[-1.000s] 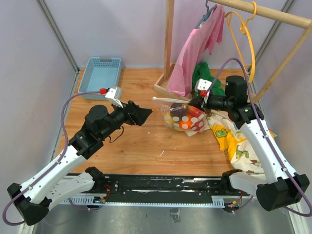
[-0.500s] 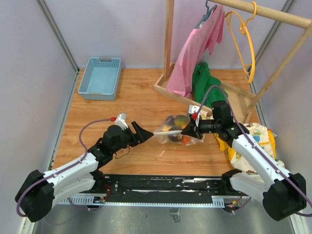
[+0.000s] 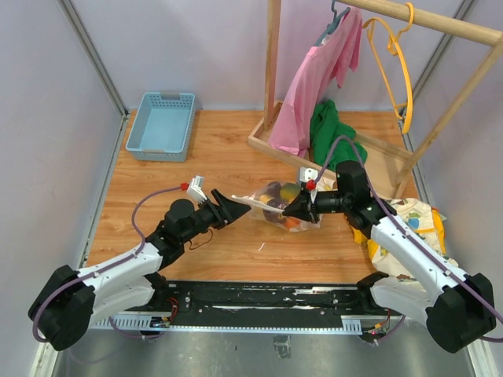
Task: Open the zip-top bag and remove the fake food
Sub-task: Unzip the zipper food storage bag at the center of the board, then open the zipper of the food storage bag at the center of the board.
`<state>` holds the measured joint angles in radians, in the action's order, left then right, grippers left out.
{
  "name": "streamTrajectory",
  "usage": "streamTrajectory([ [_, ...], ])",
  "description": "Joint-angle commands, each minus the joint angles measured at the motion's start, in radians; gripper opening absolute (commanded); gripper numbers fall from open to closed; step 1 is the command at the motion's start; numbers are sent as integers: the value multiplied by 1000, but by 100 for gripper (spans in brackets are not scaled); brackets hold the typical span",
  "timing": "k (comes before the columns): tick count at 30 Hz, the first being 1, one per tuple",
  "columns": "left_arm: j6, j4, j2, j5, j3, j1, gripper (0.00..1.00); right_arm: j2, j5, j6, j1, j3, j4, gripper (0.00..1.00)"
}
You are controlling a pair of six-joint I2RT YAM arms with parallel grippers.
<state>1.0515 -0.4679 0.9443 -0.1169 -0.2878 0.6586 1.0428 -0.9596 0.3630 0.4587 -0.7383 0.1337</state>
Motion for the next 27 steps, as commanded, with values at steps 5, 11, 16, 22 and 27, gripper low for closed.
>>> streamTrajectory([
  [5, 26, -165, 116, -80, -37, -21, 68, 1, -24, 4, 26, 25, -51, 8],
  [11, 58, -234, 179, -121, -47, -34, 68, -3, -41, 59, 26, 42, -32, 13],
  [16, 63, -256, 216, -149, -60, -41, 62, -9, -125, 115, 26, 29, 33, 38],
  [22, 57, -287, 261, -202, -79, -50, 46, 1, -138, -70, 26, 6, -71, 69],
  [27, 27, -288, 285, -252, -99, -53, 40, 48, -48, -183, 34, -37, -58, 67],
])
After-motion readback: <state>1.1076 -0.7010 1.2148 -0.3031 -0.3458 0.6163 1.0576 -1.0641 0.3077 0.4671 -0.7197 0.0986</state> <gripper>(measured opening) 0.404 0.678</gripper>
